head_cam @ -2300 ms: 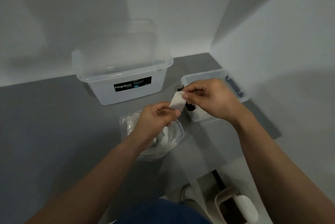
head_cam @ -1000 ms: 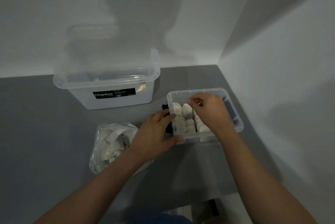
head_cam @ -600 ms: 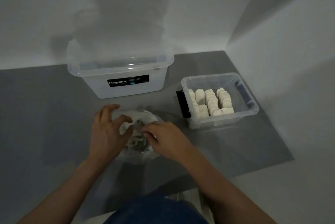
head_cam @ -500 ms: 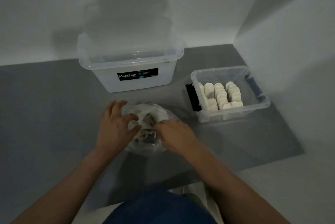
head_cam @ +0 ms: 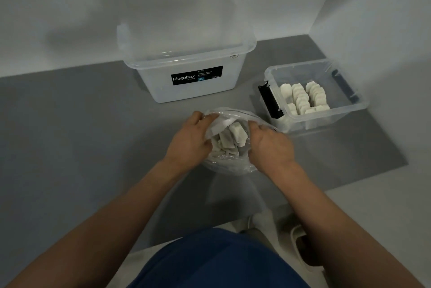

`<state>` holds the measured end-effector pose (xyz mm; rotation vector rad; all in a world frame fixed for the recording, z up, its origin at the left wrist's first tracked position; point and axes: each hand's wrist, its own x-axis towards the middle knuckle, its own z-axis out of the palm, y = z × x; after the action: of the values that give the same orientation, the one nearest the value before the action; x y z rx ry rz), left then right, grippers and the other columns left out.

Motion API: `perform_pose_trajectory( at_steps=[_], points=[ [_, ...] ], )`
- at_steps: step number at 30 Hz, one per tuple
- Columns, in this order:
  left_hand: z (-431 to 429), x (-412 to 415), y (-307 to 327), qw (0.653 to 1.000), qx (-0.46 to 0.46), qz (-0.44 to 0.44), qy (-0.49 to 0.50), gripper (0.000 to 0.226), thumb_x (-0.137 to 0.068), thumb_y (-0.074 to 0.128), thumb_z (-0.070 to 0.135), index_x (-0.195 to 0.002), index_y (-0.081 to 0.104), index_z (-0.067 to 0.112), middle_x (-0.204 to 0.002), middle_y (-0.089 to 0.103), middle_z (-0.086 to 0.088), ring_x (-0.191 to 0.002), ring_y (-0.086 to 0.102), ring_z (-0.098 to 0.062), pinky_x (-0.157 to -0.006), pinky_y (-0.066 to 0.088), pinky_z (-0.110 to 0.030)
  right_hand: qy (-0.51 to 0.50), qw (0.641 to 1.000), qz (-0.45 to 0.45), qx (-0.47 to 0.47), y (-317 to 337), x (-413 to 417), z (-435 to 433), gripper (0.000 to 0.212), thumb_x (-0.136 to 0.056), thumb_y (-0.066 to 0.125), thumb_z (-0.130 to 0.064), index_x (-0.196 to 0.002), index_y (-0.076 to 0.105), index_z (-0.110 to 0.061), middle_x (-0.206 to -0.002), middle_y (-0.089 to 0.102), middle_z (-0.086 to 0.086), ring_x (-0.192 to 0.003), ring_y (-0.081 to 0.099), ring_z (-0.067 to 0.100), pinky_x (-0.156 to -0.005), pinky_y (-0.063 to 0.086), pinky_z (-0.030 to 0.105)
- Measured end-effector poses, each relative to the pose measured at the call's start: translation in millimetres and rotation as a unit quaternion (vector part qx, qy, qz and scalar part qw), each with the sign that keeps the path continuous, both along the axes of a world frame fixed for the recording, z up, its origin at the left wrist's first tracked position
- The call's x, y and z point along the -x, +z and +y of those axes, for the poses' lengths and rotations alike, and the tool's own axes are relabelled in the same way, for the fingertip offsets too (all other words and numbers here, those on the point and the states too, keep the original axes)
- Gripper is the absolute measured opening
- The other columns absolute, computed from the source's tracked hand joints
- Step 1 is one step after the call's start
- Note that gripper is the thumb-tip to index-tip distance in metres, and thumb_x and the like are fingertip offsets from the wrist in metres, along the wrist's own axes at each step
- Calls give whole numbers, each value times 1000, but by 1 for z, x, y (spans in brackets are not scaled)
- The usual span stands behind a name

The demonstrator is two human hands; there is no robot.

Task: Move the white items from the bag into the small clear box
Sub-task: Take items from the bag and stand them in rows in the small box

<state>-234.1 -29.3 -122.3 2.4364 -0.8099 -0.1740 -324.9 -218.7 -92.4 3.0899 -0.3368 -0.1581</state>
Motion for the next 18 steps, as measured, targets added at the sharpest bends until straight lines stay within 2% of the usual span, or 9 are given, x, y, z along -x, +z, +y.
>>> perform_pose_trajectory(
  at_steps=[2,5,8,10,13,18],
  points=[
    [0,1,0,1000,-8,10,-3,73,-84,71,15,-149,41,25,-128,43,-3,-109,56,-26,-82,54,-38,24,999,-20,-19,-6,-4,4,55,-84,66,-12,-136,52,-21,-105,70,2,-95,69,28,-74,52,36],
    [4,3,-3,999,-30,21,-10,84,-81,73,15,-154,32,25,-133,39,-4,-114,54,-27,-85,55,-40,75,996,-19,-54,-16,-16,15,31,-85,69,-16,-114,70,-24,-103,71,2,-92,69,28,-74,56,38],
    [8,3,-5,998,-51,36,-23,91,-79,76,21,-156,28,25,-135,37,-7,-116,52,-29,-83,56,-42,99,991,-7,-95,-24,-24,25,35,-87,72,-31,-121,69,-26,-119,67,1,-102,66,27,-77,57,39],
    [11,2,-6,997,-49,45,-26,91,-79,77,27,-156,28,24,-136,38,-9,-117,52,-30,-86,56,-44,111,988,-5,-107,-30,-26,29,32,-90,67,-32,-121,68,-26,-119,67,0,-104,65,29,-76,58,40],
    [14,0,-6,997,-42,55,-24,94,-76,79,29,-155,30,25,-136,38,-7,-118,52,-30,-88,55,-45,108,989,-6,-100,-34,-28,31,21,-95,58,-31,-109,72,-22,-110,69,0,-96,67,32,-72,57,42],
    [16,-3,-8,996,-22,81,-41,96,-71,82,28,-152,32,29,-134,38,-6,-113,55,-28,-91,55,-44,92,988,-13,-126,-39,-27,32,31,-96,57,-38,-121,68,-24,-120,66,0,-102,65,32,-75,55,39]
  ],
)
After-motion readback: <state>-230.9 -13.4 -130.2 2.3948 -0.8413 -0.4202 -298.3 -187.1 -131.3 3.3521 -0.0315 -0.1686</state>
